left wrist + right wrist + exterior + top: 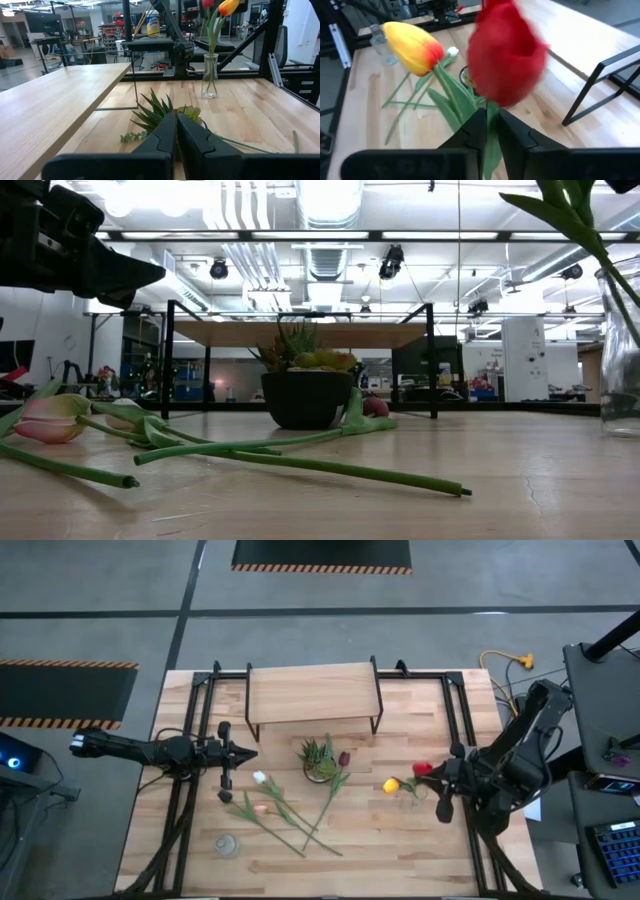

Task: Pick and place flowers into a vace then onto a shelf
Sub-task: Put the red flower into the right transparent vase, then put the dark red flower into the right transparent vase

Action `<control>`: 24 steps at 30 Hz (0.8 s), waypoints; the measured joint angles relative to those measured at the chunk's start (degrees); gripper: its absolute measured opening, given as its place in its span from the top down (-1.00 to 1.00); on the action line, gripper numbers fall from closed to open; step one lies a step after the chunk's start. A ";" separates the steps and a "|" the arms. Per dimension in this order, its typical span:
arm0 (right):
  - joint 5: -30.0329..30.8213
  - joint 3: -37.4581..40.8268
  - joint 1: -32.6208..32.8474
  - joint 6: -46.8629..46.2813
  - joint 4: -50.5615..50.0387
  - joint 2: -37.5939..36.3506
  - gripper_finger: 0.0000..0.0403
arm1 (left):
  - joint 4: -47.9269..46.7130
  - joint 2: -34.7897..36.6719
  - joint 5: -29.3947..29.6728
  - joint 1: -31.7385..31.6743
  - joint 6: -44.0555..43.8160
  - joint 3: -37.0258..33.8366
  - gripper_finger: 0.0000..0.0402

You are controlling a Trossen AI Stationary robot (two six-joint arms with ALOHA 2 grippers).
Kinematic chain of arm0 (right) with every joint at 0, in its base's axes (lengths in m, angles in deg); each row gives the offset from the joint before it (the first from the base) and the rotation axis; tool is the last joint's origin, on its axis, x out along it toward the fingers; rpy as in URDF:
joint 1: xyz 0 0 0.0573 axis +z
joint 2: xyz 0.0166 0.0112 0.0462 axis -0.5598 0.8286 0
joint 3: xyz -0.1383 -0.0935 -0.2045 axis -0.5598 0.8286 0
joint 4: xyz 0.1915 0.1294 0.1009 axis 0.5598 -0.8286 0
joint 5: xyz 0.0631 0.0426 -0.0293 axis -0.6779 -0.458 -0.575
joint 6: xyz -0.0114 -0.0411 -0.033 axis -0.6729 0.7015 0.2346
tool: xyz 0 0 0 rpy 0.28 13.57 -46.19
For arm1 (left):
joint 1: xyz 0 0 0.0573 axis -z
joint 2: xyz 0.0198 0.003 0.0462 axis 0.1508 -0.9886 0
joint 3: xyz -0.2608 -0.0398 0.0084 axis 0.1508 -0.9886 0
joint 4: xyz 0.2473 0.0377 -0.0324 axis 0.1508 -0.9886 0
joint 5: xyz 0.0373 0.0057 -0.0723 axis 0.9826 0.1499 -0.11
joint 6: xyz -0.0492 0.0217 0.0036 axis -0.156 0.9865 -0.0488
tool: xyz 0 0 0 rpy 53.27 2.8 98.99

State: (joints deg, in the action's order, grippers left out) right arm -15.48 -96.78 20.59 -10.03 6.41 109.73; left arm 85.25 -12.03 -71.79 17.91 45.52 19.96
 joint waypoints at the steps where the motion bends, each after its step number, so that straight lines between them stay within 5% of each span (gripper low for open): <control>1: -0.78 -0.37 0.00 0.30 0.00 0.00 0.73 | 0.00 -0.01 -0.02 0.00 0.00 0.00 1.00; 13: -3.77 -10.03 0.00 1.44 -9.16 -0.09 0.40 | 0.00 0.01 -0.02 0.01 0.00 0.00 1.00; 24: 1.86 -20.14 -0.04 7.22 -11.33 0.31 0.31 | -0.01 0.00 0.00 0.00 0.00 0.00 1.00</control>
State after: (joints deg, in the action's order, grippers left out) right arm -13.61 -116.92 20.54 -2.81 -4.92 110.04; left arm 85.24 -12.03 -71.79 17.91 45.52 19.96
